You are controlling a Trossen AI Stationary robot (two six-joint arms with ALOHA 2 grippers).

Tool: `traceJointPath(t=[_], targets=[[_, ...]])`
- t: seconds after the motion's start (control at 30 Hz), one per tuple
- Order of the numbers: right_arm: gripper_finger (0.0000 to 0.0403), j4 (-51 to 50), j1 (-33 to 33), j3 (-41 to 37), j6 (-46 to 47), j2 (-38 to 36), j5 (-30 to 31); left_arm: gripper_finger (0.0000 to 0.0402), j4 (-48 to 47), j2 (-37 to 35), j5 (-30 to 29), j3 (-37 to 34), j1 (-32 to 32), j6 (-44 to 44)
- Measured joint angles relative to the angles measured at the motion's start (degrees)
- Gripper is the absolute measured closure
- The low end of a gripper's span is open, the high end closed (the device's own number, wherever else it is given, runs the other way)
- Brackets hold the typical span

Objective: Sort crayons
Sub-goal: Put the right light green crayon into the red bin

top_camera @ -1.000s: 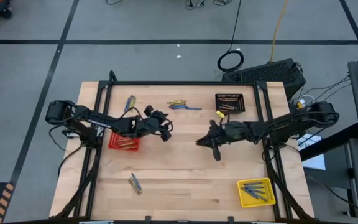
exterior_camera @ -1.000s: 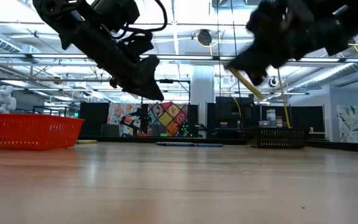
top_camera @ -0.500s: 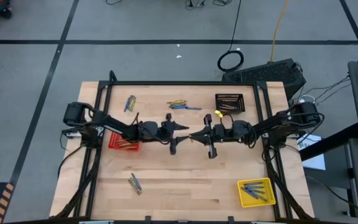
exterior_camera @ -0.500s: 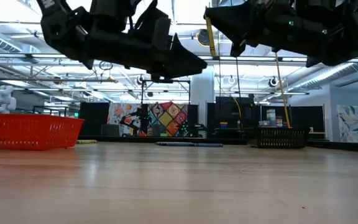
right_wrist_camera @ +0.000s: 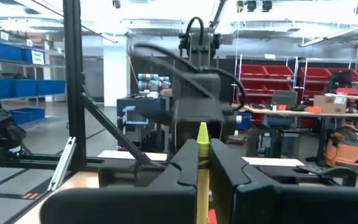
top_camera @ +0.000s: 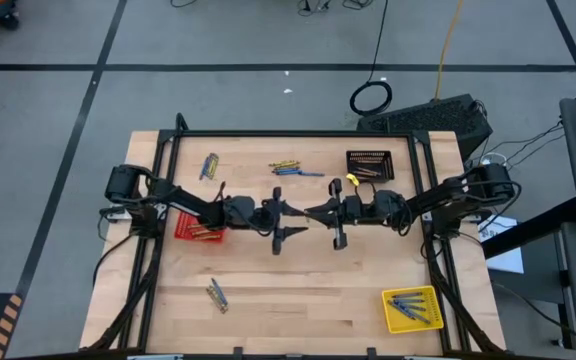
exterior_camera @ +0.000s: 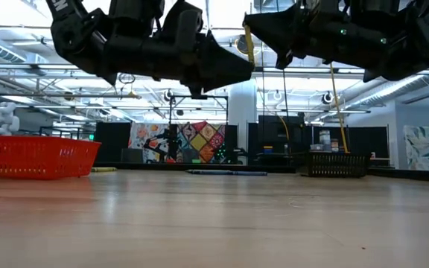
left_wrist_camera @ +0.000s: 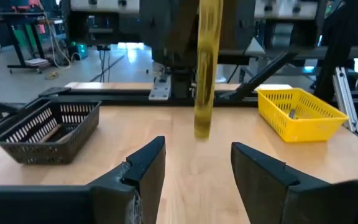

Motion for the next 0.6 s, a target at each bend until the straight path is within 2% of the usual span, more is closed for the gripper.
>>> traceJointPath(t=[0.13,0.37,0.47,0.6], targets=[[0.0403,-0.37,0.08,0.02,0.09,0.0,2.84,0.0214,0.01,0.0,-0.33,1.34,0.03,0.07],[0.0403,-1.38,0.09,0.04,-0.74,0.0,3.12,0.022,0.02,0.0,-0.57,3.17,0.04,1.51],[0.0403,-1.58,0.06,0.04,-0.35,0.0,3.13,0.0245,0.02,0.0,-0.64,3.5,0.04,1.53],[0.0403,-2.55,0.15,0.04,-0.33,0.0,3.13,0.03,-0.11,-0.02,-0.72,3.5,0.07,1.95]])
